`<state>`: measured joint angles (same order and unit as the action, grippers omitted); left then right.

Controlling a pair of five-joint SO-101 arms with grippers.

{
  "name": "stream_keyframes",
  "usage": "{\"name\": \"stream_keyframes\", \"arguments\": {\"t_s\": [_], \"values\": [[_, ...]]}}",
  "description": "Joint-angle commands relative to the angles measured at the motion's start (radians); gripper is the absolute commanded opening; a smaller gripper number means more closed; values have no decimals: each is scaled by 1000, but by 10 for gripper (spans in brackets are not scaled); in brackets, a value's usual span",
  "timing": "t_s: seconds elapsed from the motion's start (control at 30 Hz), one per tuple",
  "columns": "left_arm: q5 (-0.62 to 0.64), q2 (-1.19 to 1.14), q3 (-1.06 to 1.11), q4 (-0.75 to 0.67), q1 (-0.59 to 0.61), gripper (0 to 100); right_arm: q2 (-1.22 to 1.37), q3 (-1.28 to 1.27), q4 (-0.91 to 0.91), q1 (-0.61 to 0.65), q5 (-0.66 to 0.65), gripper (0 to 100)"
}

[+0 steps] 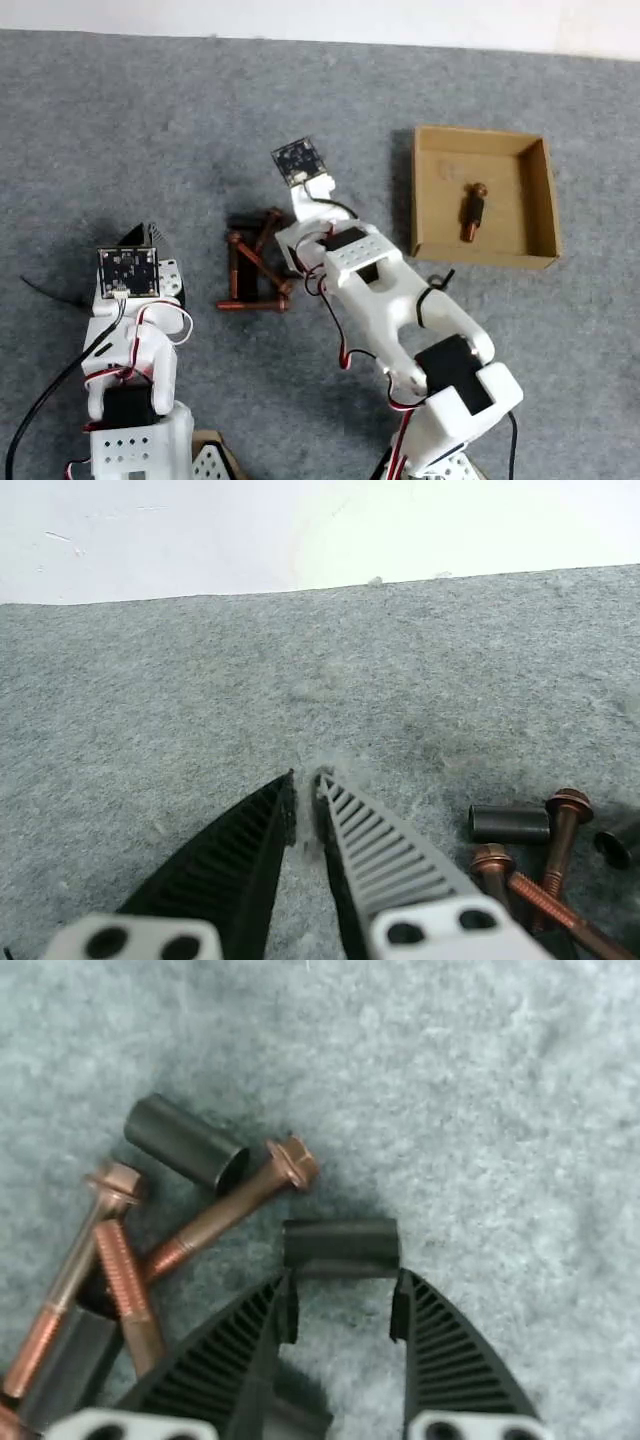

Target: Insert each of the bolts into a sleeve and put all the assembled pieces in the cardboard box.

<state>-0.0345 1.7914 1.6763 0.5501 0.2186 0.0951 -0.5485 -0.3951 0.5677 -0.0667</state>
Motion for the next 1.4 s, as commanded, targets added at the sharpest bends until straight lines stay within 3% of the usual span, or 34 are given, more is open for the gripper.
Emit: {"name": "stream_keyframes", "arguments": {"t_s": [0.0, 0.2, 0.4, 0.6, 0.77, 0.93, 1.23, 1.37], "values": [[-6, 7, 21, -23, 5, 53, -56, 5, -7, 12, -173, 145], [-6, 7, 21, -23, 5, 53, -56, -2, -4, 8, -344, 145], [-6, 7, 21, -23, 5, 53, -56, -4, -7, 12, -272, 145], [-6, 7, 21, -23, 5, 53, -56, -4, -7, 7, -282, 142], [-6, 7, 21, -23, 5, 53, -54, -15, -8, 5, -465, 142], [-6, 7, 21, -23, 5, 53, -54, -16, -8, 4, -503, 142], [-8, 5, 21, -23, -2, 53, 162, 217, -22, -21, -505, 142], [-14, 5, 21, -23, -25, 53, 295, 364, -191, -36, -578, 142]]}}
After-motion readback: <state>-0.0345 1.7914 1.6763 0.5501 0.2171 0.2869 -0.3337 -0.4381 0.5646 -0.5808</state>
